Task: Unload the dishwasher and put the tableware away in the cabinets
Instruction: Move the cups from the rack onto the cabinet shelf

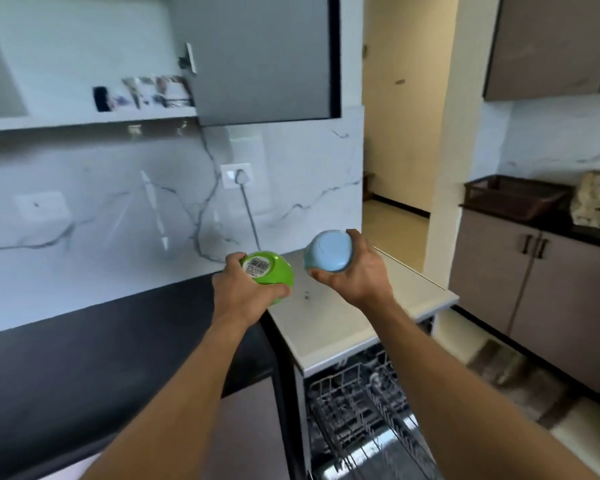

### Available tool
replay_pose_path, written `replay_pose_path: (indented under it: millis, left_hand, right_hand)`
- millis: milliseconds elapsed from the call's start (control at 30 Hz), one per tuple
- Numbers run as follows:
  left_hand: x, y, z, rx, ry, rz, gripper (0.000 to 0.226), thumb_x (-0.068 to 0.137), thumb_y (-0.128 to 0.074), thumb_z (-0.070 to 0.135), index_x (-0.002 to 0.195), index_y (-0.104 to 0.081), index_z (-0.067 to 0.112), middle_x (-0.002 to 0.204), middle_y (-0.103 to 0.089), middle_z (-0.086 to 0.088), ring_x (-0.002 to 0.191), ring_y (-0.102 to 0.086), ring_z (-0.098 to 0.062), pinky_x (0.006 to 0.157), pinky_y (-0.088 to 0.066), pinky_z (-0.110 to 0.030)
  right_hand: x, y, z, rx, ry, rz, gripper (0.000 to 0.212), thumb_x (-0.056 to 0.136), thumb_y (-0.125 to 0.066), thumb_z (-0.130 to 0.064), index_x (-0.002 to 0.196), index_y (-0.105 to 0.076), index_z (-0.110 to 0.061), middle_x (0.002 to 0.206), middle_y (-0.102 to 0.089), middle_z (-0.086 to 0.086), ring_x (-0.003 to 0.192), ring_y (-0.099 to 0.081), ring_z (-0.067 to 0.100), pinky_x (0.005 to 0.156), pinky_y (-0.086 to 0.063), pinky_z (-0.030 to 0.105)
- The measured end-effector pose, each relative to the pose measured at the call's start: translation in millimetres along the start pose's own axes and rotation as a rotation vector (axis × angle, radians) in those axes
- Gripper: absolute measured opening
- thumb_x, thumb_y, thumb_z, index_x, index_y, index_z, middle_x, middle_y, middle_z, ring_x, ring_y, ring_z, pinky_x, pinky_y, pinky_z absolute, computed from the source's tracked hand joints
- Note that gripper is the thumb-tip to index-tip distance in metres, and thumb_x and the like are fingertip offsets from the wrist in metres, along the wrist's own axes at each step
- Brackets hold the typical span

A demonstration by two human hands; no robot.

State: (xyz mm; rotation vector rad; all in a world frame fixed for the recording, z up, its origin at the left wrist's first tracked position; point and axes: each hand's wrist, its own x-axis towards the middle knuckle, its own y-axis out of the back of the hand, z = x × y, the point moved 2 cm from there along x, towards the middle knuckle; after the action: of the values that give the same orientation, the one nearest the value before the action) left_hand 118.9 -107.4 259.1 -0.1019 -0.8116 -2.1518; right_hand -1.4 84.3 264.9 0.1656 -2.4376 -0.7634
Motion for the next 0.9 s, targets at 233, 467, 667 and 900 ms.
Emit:
replay_pose_path:
  millis: [233, 467, 667, 900]
  left_hand:
    - [48, 104, -1, 0.071, -0.049, 0.162, 0.107, 0.038, -0.090, 0.053, 0.131, -0.046, 0.023, 0.114, -0.059, 0.001, 0.113, -0.048, -0.025, 0.098, -0.047, -0.040]
    - [108, 221, -25, 0.010, -0.041, 0.311, 0.110, 0.036, -0.083, 0.060, 0.133, -0.045, 0.025, 0.120, -0.059, 0.001, 0.118, -0.049, -0.026, 0.101, -0.046, -0.041]
    - [172, 311, -37, -0.074, -0.065, 0.396, 0.114, 0.030, -0.082, 0.067, 0.131, -0.047, 0.029, 0.120, -0.057, 0.003, 0.119, -0.051, -0.023, 0.100, -0.049, -0.040]
    - [228, 373, -31, -0.029, -0.147, 0.446, 0.114, 0.025, -0.077, 0.072, 0.126, -0.049, 0.028, 0.114, -0.061, 0.007, 0.116, -0.052, -0.022, 0.096, -0.051, -0.039]
  right_hand:
    - [32, -48, -112, 0.129, 0.149, -0.083, 0.100, 0.059, -0.085, -0.060, 0.140, -0.040, -0.022, 0.134, -0.054, 0.000, 0.120, -0.054, 0.021, 0.094, -0.042, 0.027]
    - [77, -104, -217, 0.235, 0.235, -0.043, 0.086, 0.053, -0.083, -0.065, 0.123, -0.047, -0.030, 0.118, -0.060, -0.007, 0.105, -0.060, 0.018, 0.081, -0.043, 0.024]
    - [123, -139, -311, 0.343, 0.276, 0.023, 0.088, 0.052, -0.083, -0.066, 0.126, -0.048, -0.033, 0.121, -0.059, -0.009, 0.108, -0.058, 0.017, 0.088, -0.048, 0.028]
    - [163, -171, -381, 0.386, 0.297, 0.042, 0.105, 0.057, -0.085, -0.061, 0.142, -0.033, -0.025, 0.129, -0.055, -0.005, 0.116, -0.055, 0.021, 0.093, -0.047, 0.031]
